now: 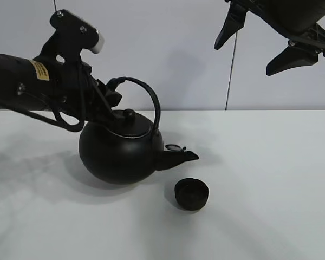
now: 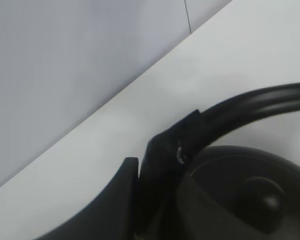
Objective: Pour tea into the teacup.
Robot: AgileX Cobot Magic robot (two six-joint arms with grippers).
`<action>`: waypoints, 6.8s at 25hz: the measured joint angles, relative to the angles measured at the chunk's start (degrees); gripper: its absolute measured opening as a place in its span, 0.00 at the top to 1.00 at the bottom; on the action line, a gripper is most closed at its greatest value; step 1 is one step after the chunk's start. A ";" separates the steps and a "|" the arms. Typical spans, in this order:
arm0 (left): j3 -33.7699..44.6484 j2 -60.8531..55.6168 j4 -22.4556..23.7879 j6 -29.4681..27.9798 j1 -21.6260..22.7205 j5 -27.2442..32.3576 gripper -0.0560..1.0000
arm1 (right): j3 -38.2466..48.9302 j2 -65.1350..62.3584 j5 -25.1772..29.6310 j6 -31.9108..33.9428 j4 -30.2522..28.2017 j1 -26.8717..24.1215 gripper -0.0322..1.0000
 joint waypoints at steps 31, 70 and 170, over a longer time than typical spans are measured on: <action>20.29 -3.50 -22.43 -2.18 0.00 -25.37 0.84 | 0.00 0.00 0.00 0.00 0.00 0.00 0.33; 29.43 -1.67 -16.57 -7.79 0.00 -31.79 0.84 | 0.00 0.00 0.00 0.00 0.00 0.00 0.33; -45.69 -6.07 -27.06 -16.54 10.23 100.65 0.31 | -0.97 0.00 14.93 2.96 13.64 0.00 0.33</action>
